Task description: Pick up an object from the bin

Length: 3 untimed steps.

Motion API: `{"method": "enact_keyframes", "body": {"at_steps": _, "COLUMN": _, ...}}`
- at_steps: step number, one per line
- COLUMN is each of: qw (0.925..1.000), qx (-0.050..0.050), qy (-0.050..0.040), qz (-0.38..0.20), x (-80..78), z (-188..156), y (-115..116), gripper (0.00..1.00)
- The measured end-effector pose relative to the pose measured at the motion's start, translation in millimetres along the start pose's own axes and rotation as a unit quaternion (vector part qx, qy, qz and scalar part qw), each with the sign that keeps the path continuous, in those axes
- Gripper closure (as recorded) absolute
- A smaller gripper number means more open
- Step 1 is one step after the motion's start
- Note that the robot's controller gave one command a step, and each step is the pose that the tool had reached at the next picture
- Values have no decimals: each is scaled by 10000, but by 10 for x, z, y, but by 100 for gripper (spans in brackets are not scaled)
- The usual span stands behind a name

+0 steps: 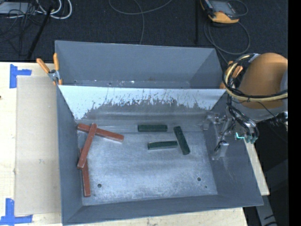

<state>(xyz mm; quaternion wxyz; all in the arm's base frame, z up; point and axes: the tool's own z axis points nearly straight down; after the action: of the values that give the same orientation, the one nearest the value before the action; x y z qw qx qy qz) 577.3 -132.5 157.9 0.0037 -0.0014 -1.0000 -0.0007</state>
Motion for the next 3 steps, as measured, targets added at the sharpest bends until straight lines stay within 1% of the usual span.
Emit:
{"method": "enact_keyframes", "body": {"at_steps": 1, "qw": 9813, "qx": 5, "qy": -45, "qz": -1923, "x": -438, "z": 882, "y": 700, "gripper": 0}}
{"method": "enact_keyframes", "body": {"at_steps": 2, "qw": 9412, "qx": 3, "qy": -33, "qz": -3379, "x": -111, "z": 881, "y": 1286, "gripper": 0}}
{"method": "enact_keyframes", "body": {"at_steps": 3, "qw": 9413, "qx": 13, "qy": -29, "qz": -3377, "x": -113, "z": 880, "y": 1270, "gripper": 100}}
